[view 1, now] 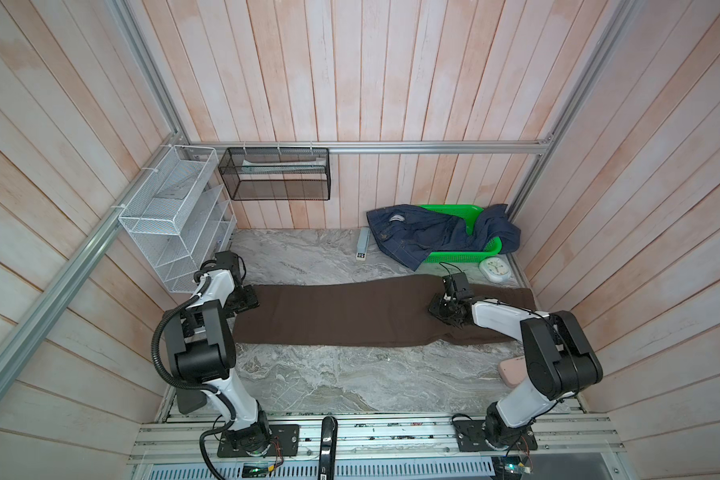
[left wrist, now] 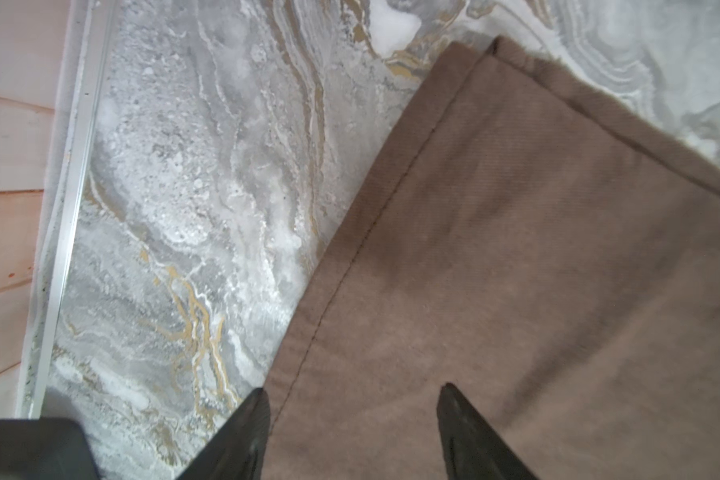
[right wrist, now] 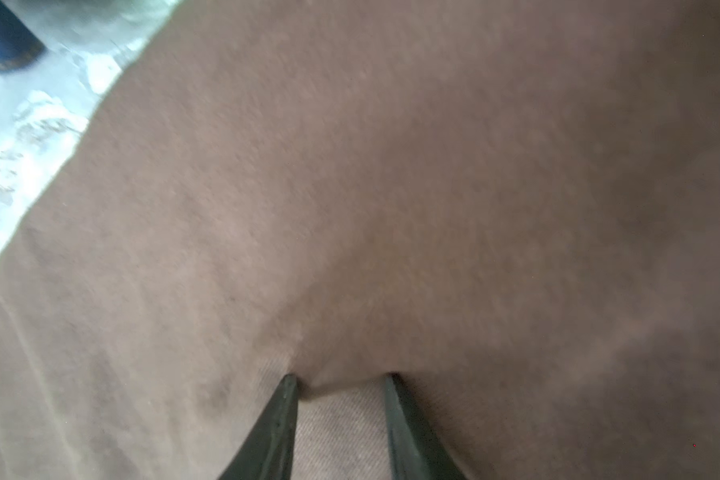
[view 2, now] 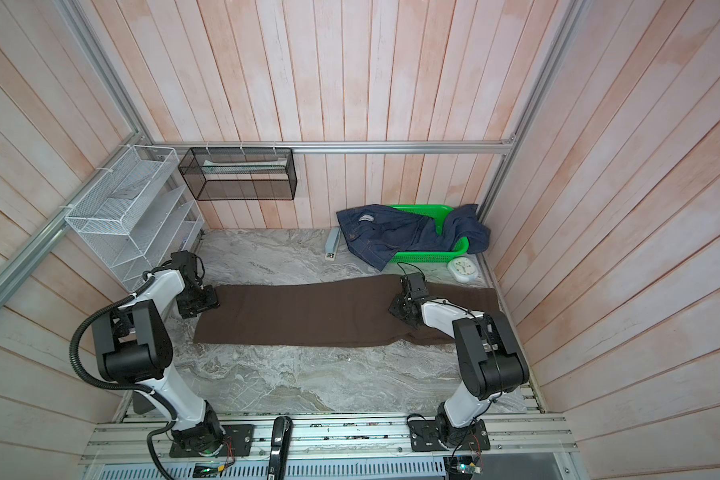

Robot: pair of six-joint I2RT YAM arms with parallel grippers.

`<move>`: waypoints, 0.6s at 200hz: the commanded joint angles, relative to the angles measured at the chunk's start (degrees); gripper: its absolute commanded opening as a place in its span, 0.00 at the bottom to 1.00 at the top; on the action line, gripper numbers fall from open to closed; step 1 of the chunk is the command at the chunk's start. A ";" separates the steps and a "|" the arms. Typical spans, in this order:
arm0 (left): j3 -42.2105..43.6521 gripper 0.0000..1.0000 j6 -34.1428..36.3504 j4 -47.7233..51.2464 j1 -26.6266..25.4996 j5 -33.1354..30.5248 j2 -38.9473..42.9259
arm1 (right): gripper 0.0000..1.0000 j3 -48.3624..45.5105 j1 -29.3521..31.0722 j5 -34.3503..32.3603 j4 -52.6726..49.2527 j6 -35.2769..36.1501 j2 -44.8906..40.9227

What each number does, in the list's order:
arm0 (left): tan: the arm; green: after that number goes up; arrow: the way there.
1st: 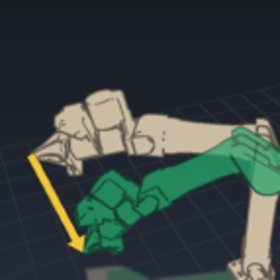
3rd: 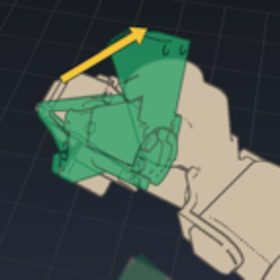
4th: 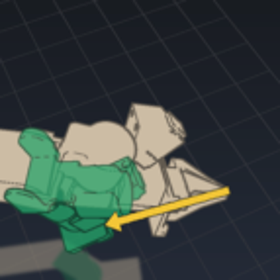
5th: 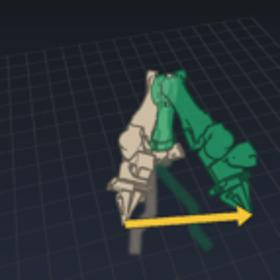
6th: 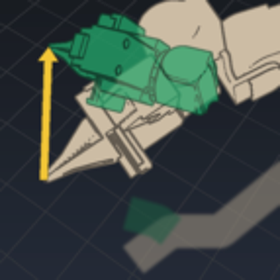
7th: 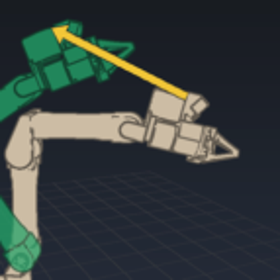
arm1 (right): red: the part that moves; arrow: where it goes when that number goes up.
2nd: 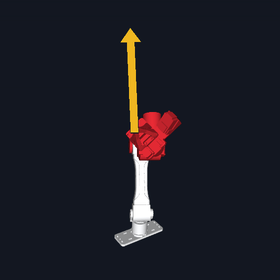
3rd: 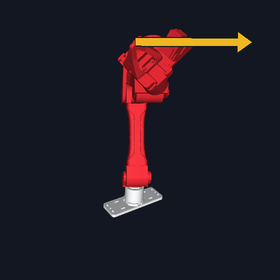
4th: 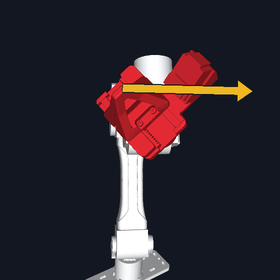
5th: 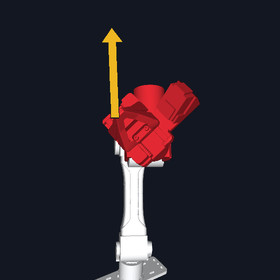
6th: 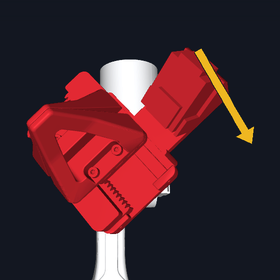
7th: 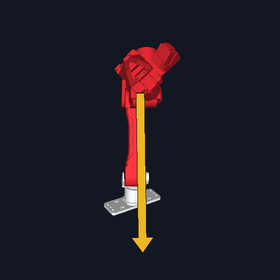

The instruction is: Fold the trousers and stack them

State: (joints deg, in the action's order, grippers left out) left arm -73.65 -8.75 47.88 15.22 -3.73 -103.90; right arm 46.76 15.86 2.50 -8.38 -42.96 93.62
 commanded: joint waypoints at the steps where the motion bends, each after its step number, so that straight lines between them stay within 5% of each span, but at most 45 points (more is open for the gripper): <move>1: -1.14 0.67 0.43 0.57 1.10 -2.05 -2.19 | 0.40 -2.09 -0.63 -2.94 -11.72 1.07 0.01; 64: -1.68 0.67 2.89 -1.17 1.10 -1.88 -5.38 | 0.41 -1.50 -3.02 -5.44 -15.33 2.79 -1.44; 120: -1.85 0.67 3.81 -2.21 1.11 6.99 -8.87 | 0.41 -0.69 -3.12 -5.18 -15.88 2.97 -2.13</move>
State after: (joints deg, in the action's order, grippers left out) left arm -74.94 -5.30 44.80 15.22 -1.61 -110.28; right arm 46.87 13.28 -0.40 -17.17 -40.47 91.13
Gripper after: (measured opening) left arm 0.667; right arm 0.408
